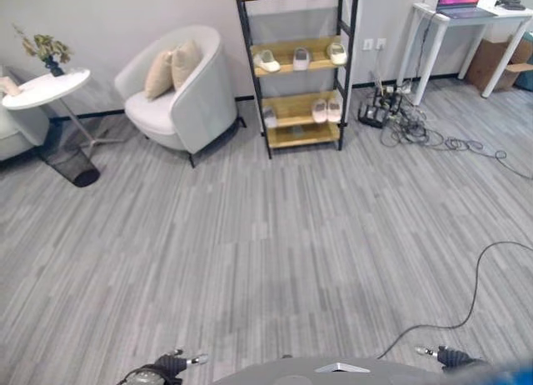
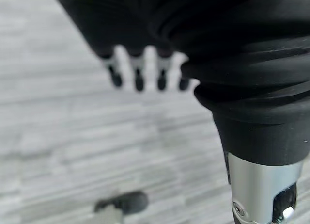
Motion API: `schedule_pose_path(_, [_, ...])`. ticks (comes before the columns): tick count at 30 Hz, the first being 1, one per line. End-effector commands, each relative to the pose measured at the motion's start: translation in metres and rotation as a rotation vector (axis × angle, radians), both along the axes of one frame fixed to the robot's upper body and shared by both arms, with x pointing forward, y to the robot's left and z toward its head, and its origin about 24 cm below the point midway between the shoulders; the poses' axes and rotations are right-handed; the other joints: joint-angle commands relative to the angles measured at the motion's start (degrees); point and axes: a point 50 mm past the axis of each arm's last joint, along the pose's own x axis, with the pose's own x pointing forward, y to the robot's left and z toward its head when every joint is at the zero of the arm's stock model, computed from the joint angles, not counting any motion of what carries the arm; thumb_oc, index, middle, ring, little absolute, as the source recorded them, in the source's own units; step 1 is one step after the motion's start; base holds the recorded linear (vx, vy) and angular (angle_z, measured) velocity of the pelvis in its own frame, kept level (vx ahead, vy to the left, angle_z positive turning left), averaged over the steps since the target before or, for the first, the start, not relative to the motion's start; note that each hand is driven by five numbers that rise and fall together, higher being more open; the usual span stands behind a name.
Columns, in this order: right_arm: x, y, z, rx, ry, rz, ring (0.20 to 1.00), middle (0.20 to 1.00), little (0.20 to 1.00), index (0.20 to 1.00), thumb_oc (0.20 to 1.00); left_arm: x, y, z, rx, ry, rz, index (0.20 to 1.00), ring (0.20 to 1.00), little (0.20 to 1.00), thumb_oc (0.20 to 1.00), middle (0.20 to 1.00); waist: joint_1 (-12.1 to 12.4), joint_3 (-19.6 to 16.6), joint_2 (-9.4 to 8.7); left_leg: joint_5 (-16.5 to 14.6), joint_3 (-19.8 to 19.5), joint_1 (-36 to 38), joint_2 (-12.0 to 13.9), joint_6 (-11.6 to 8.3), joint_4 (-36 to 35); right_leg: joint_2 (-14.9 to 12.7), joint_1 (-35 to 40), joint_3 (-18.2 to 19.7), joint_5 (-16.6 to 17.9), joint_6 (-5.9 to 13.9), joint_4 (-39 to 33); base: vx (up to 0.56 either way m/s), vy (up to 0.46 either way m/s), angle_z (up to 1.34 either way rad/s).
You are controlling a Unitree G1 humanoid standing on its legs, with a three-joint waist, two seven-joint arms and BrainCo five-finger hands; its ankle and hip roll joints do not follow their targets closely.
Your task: Arrange the slippers neatly on the shoe rack.
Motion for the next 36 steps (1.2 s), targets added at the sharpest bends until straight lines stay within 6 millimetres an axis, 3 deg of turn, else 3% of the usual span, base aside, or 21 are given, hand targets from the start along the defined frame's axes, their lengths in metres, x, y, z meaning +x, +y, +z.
schedule_pose_path(1, [-0.003, 0.010, -0.005, 0.008, 0.004, 0.009, 1.000, 1.000, 1.000, 1.000, 1.000, 0.019, -0.004, 0.002, 0.022, -0.064, -0.056, 1.000, 1.000, 1.000, 1.000, 1.000, -0.99, -0.20, -3.04, -3.93, -5.32, -0.25, 2.19, -2.17, 0.20, -5.46, -0.95, 0.40, -1.73, 6.09, 0.52, 0.00, 0.000, 0.00])
schedule_pose_path(6, [-0.007, 0.019, -0.009, 0.037, -0.007, -0.040, 1.000, 1.000, 1.000, 1.000, 1.000, 0.037, -0.021, 0.001, 0.021, -0.117, -0.118, 1.000, 1.000, 1.000, 1.000, 1.000, -1.52, 0.83, -2.76, -3.57, -4.96, -0.96, 2.33, -2.24, 0.20, -5.40, -2.04, 1.00, -1.38, 6.04, 0.52, 0.00, -0.027, -0.03])
schedule_pose_path(11, [0.001, 0.031, -0.012, 0.066, -0.035, -0.038, 1.000, 1.000, 1.000, 1.000, 1.000, 0.035, -0.049, -0.007, -0.031, -0.077, -0.235, 1.000, 1.000, 1.000, 1.000, 1.000, -2.17, 1.69, -2.41, -3.51, -4.41, -1.15, 2.77, -2.45, 0.20, -5.23, -2.30, 1.75, -1.44, 5.76, 0.59, 0.04, -0.067, -0.09])
schedule_pose_path(15, [0.032, 0.029, -0.004, 0.059, -0.153, -0.047, 1.000, 1.000, 1.000, 1.000, 1.000, 0.060, -0.075, -0.004, -0.051, -0.132, -0.407, 1.000, 1.000, 1.000, 1.000, 1.000, -3.32, 5.84, -1.40, -2.80, -4.44, -2.89, 4.48, -2.99, 0.94, -4.10, -8.45, 2.59, -4.75, 4.36, 9.76, -0.01, -0.150, -0.16])
schedule_pose_path(16, [0.030, 0.025, -0.003, 0.055, -0.155, -0.059, 1.000, 1.000, 1.000, 1.000, 1.000, 0.061, -0.077, -0.004, -0.056, -0.137, -0.439, 1.000, 1.000, 1.000, 1.000, 1.000, -3.46, 6.33, -1.52, -3.51, -4.54, -3.84, 4.75, -3.14, 2.99, -4.02, -8.93, 2.84, -5.35, 4.09, 10.90, 0.10, -0.211, -0.04])
schedule_pose_path(17, [0.016, 0.018, -0.003, 0.042, -0.120, -0.076, 1.000, 1.000, 1.000, 1.000, 1.000, 0.063, -0.079, -0.003, -0.055, -0.145, -0.500, 1.000, 1.000, 1.000, 1.000, 1.000, -3.51, 7.68, -2.29, -6.12, -3.83, -7.06, 4.62, -3.73, 11.47, -3.99, -9.07, 3.55, -6.41, 3.33, 12.44, 0.12, -0.203, 0.01])
schedule_pose_path(18, [0.010, 0.015, -0.004, 0.034, -0.097, -0.082, 1.000, 1.000, 1.000, 1.000, 1.000, 0.063, -0.081, -0.003, -0.056, -0.141, -0.527, 1.000, 1.000, 1.000, 1.000, 1.000, -3.41, 8.50, -2.50, -6.68, -3.01, -8.83, 4.69, -4.25, 16.30, -3.82, -8.78, 3.66, -7.00, 2.93, 12.81, 0.11, -0.221, 0.00])
schedule_pose_path(20, [-0.001, 0.012, -0.005, 0.019, -0.044, -0.078, 1.000, 1.000, 1.000, 1.000, 1.000, 0.073, -0.085, 0.000, -0.045, -0.170, -0.567, 1.000, 1.000, 1.000, 1.000, 1.000, -2.44, 11.22, -3.24, -3.24, -2.60, -15.77, 4.97, -4.24, 28.35, -4.15, -7.54, 2.79, -7.81, 1.77, 13.30, 0.13, -0.189, 0.04])
schedule_pose_path(21, [-0.001, 0.015, -0.006, 0.015, -0.020, -0.038, 1.000, 1.000, 1.000, 1.000, 1.000, 0.072, -0.083, 0.000, -0.045, -0.166, -0.555, 1.000, 1.000, 1.000, 1.000, 1.000, -1.91, 12.54, -4.00, -3.77, -1.47, -22.11, 4.51, -3.34, 32.84, -4.30, -6.25, 2.06, -9.43, 1.50, 13.01, 0.32, -0.140, 0.08])
schedule_pose_path(23, [0.011, 0.026, -0.008, 0.035, -0.038, 0.023, 1.000, 1.000, 1.000, 1.000, 1.000, 0.058, -0.079, -0.004, -0.048, -0.125, -0.515, 1.000, 1.000, 1.000, 1.000, 1.000, -0.05, 12.03, -3.87, -4.36, -0.39, -24.90, 3.40, -2.67, 26.63, -3.73, -4.37, 2.41, -10.57, 1.80, 11.72, 0.42, 0.002, 0.15])
schedule_pose_path(24, [0.017, 0.034, -0.009, 0.045, -0.056, 0.053, 1.000, 1.000, 1.000, 1.000, 1.000, 0.049, -0.078, -0.007, -0.047, -0.095, -0.505, 1.000, 1.000, 1.000, 1.000, 1.000, 0.98, 11.88, -3.74, -2.02, -1.03, -25.61, 3.07, -2.95, 22.56, -3.20, -3.29, 2.98, -10.86, 1.99, 11.20, 0.28, 0.059, 0.09])
schedule_pose_path(25, [0.017, 0.034, -0.009, 0.046, -0.056, 0.053, 1.000, 1.000, 1.000, 1.000, 1.000, 0.049, -0.078, -0.007, -0.047, -0.095, -0.505, 1.000, 1.000, 1.000, 1.000, 1.000, 0.98, 12.00, -3.95, -1.86, -0.90, -25.19, 2.89, -2.94, 22.14, -3.42, -3.06, 3.02, -10.93, 2.02, 11.14, 0.50, 0.114, -0.43])
schedule_pose_path(26, [0.037, 0.046, -0.008, 0.056, -0.103, 0.134, 1.000, 1.000, 1.000, 1.000, 1.000, 0.033, -0.075, -0.012, -0.033, -0.024, -0.505, 1.000, 1.000, 1.000, 1.000, 1.000, 2.92, 11.53, -3.88, 1.40, -2.18, -27.19, 3.69, -3.80, 12.93, -2.51, -0.13, 3.93, -12.17, 2.31, 9.89, 0.53, 0.114, -0.77])
schedule_pose_path(27, [0.041, 0.051, -0.008, 0.057, -0.109, 0.166, 1.000, 1.000, 1.000, 1.000, 1.000, 0.026, -0.070, -0.013, -0.020, 0.008, -0.499, 1.000, 1.000, 1.000, 1.000, 1.000, 3.84, 11.66, -4.74, 2.17, -2.51, -27.41, 3.51, -3.83, 9.38, -2.98, 1.78, 4.58, -12.66, 2.59, 9.18, 0.53, 0.115, -0.75])
schedule_pose_path(28, [0.041, 0.051, -0.008, 0.057, -0.109, 0.166, 1.000, 1.000, 1.000, 1.000, 1.000, 0.026, -0.070, -0.013, -0.020, 0.008, -0.499, 1.000, 1.000, 1.000, 1.000, 1.000, 3.84, 11.70, -4.76, 2.18, -2.49, -27.34, 3.49, -3.83, 9.34, -3.00, 1.83, 4.59, -12.67, 2.60, 9.17, 0.60, 0.150, -0.54])
schedule_pose_path(30, [0.043, 0.058, -0.010, 0.058, -0.075, 0.265, 1.000, 1.000, 1.000, 1.000, 1.000, -0.007, -0.055, -0.016, -0.005, 0.126, -0.481, 1.000, 1.000, 1.000, 1.000, 1.000, 6.36, 9.11, -5.97, 4.90, -4.70, -26.53, 3.66, -3.12, 7.42, -3.58, 5.39, 7.01, -13.81, 4.17, 9.40, 0.75, 0.264, -0.71])
schedule_pose_path(32, [0.053, 0.066, -0.009, 0.070, -0.102, 0.296, 1.000, 1.000, 1.000, 1.000, 1.000, -0.006, -0.045, -0.014, 0.032, 0.129, -0.493, 1.000, 1.000, 1.000, 1.000, 1.000, 7.30, 7.68, -7.74, 4.29, -4.16, -26.74, 1.66, -1.64, 10.68, -6.10, 4.98, 6.61, -10.90, 6.38, 13.36, 0.60, 0.269, -0.78])
schedule_pose_path(33, [0.057, 0.071, -0.009, 0.083, -0.121, 0.310, 1.000, 1.000, 1.000, 1.000, 1.000, -0.002, -0.038, -0.012, 0.051, 0.121, -0.476, 1.000, 1.000, 1.000, 1.000, 1.000, 7.50, 7.40, -8.83, 2.55, -3.48, -25.91, 0.39, -0.46, 11.92, -7.65, 3.33, 7.05, -4.71, 8.48, 19.15, 0.48, 0.262, -0.12])
schedule_pose_path(34, [0.060, 0.072, -0.008, 0.088, -0.127, 0.314, 1.000, 1.000, 1.000, 1.000, 1.000, 0.002, -0.035, -0.010, 0.060, 0.107, -0.460, 1.000, 1.000, 1.000, 1.000, 1.000, 7.26, 7.47, -8.71, 1.34, -3.06, -24.64, 0.16, 0.34, 12.24, -8.56, 0.73, 6.67, -0.54, 9.63, 25.18, 0.30, 0.194, -0.20])
schedule_pose_path(35, [0.060, 0.072, -0.008, 0.087, -0.127, 0.314, 1.000, 1.000, 1.000, 1.000, 1.000, 0.002, -0.035, -0.010, 0.060, 0.107, -0.460, 1.000, 1.000, 1.000, 1.000, 1.000, 7.31, 7.36, -8.60, 1.40, -3.07, -24.76, 0.31, 0.32, 12.20, -8.42, 0.58, 6.73, -0.43, 9.60, 25.15, 0.49, 0.331, -0.50])
schedule_pose_path(36, [0.066, 0.074, -0.006, 0.095, -0.154, 0.294, 1.000, 1.000, 1.000, 1.000, 1.000, 0.017, -0.027, -0.006, 0.087, 0.051, -0.380, 1.000, 1.000, 1.000, 1.000, 1.000, 5.92, 7.77, -7.25, -1.13, -2.54, -20.02, -0.49, 2.39, 12.44, -10.00, -3.69, 5.58, 10.12, 9.43, 38.26, 0.50, 0.355, -0.50])
